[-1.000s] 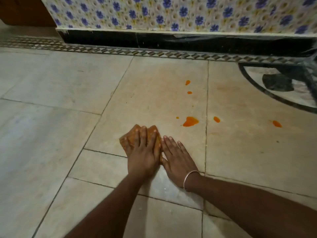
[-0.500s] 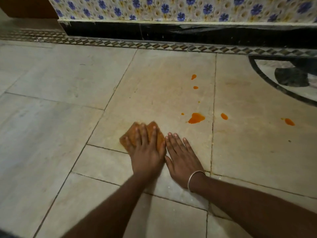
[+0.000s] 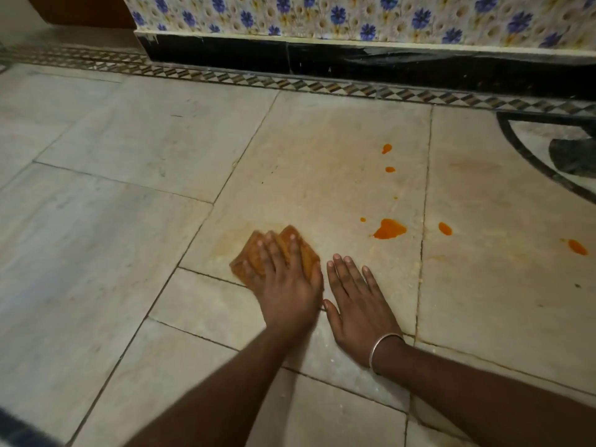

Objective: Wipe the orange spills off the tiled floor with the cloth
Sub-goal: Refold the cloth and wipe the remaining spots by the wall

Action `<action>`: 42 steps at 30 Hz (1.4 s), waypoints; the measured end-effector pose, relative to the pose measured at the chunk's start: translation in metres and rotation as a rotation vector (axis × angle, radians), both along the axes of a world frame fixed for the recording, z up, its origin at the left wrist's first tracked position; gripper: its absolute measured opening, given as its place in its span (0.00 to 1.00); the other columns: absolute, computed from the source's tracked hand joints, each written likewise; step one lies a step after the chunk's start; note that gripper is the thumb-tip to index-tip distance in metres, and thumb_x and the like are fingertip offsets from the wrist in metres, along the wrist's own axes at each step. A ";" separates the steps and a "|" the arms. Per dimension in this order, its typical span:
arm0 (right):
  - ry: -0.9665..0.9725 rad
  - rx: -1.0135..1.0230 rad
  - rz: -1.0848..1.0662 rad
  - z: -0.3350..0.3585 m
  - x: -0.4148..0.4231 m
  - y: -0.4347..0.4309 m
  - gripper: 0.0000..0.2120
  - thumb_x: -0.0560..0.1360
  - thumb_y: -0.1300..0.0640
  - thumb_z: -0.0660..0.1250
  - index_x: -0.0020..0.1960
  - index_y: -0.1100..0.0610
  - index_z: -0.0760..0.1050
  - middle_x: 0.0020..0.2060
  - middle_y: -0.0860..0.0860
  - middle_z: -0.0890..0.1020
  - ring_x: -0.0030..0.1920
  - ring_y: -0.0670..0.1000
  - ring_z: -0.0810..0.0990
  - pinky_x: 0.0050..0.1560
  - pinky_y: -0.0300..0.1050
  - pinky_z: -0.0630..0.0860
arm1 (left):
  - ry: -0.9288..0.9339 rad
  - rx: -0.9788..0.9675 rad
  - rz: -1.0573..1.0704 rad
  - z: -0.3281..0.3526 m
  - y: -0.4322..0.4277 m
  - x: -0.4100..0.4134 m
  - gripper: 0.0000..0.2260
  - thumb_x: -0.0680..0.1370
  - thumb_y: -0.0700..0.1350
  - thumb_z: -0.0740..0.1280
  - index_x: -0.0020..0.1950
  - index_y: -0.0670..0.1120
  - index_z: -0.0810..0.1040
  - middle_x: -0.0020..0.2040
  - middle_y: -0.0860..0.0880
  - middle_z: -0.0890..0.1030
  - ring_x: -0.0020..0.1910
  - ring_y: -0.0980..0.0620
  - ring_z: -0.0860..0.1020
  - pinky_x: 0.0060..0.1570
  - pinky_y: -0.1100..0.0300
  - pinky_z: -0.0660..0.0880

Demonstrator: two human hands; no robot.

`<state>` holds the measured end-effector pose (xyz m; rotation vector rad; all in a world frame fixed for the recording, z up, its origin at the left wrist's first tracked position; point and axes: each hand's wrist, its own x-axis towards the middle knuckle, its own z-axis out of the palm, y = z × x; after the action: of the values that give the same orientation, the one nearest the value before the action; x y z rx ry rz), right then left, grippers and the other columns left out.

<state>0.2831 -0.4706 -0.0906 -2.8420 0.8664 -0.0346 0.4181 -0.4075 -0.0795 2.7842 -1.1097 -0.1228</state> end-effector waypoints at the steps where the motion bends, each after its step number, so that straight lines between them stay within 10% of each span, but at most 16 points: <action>1: 0.012 -0.009 0.001 0.000 0.001 0.000 0.32 0.82 0.44 0.47 0.81 0.58 0.47 0.81 0.55 0.50 0.81 0.54 0.47 0.77 0.57 0.48 | -0.014 0.010 -0.047 0.001 -0.007 0.016 0.33 0.83 0.67 0.43 0.85 0.55 0.45 0.85 0.41 0.42 0.84 0.41 0.39 0.77 0.35 0.32; 11: 0.014 0.005 0.060 0.005 0.062 -0.011 0.33 0.81 0.42 0.41 0.81 0.58 0.45 0.81 0.54 0.46 0.80 0.54 0.42 0.76 0.57 0.40 | 0.020 -0.033 0.293 0.000 0.038 0.062 0.33 0.83 0.66 0.42 0.85 0.53 0.45 0.85 0.40 0.45 0.84 0.40 0.43 0.78 0.32 0.40; 18: -0.003 -0.042 0.050 -0.004 0.063 -0.010 0.32 0.82 0.42 0.43 0.81 0.58 0.50 0.81 0.55 0.53 0.80 0.55 0.50 0.77 0.58 0.48 | -0.023 0.019 -0.051 0.002 -0.003 0.110 0.31 0.84 0.66 0.45 0.85 0.57 0.45 0.85 0.43 0.42 0.84 0.43 0.39 0.77 0.38 0.30; 26: 0.066 0.008 0.038 0.001 0.064 -0.010 0.33 0.81 0.43 0.44 0.80 0.60 0.55 0.79 0.56 0.58 0.79 0.56 0.56 0.75 0.58 0.48 | 0.075 0.062 0.303 0.023 0.062 0.139 0.29 0.87 0.57 0.45 0.85 0.44 0.48 0.84 0.35 0.50 0.83 0.34 0.51 0.79 0.33 0.48; 30: 0.186 0.161 0.065 0.023 0.069 -0.016 0.33 0.80 0.42 0.37 0.81 0.56 0.37 0.80 0.53 0.38 0.80 0.53 0.37 0.78 0.54 0.35 | 0.158 0.200 0.346 0.043 0.065 0.072 0.22 0.87 0.48 0.52 0.80 0.40 0.61 0.79 0.32 0.64 0.77 0.33 0.68 0.69 0.37 0.73; 34: 0.106 0.539 -0.014 0.069 0.075 -0.033 0.25 0.86 0.49 0.49 0.80 0.57 0.57 0.81 0.54 0.53 0.80 0.53 0.50 0.78 0.49 0.48 | 0.152 0.072 0.181 0.068 0.057 0.011 0.14 0.86 0.49 0.57 0.67 0.45 0.74 0.61 0.42 0.82 0.56 0.44 0.82 0.56 0.51 0.77; 38: -0.074 0.902 -0.191 0.124 0.070 -0.057 0.19 0.84 0.53 0.57 0.71 0.61 0.72 0.71 0.59 0.73 0.70 0.60 0.71 0.66 0.49 0.69 | 0.838 -0.455 0.337 0.127 0.032 0.034 0.19 0.87 0.51 0.57 0.54 0.40 0.81 0.48 0.40 0.85 0.45 0.42 0.84 0.50 0.45 0.81; 42: -0.255 1.305 -0.353 0.173 0.048 -0.080 0.24 0.78 0.40 0.64 0.68 0.53 0.74 0.61 0.54 0.78 0.57 0.55 0.78 0.58 0.52 0.76 | 1.337 -0.946 0.371 0.171 0.007 0.030 0.19 0.85 0.53 0.59 0.62 0.40 0.82 0.54 0.38 0.87 0.52 0.40 0.86 0.53 0.45 0.83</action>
<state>0.3306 -0.5501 0.0828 -1.4336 0.8483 0.0899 0.4478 -0.4009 0.0920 1.4137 -0.1566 -0.9261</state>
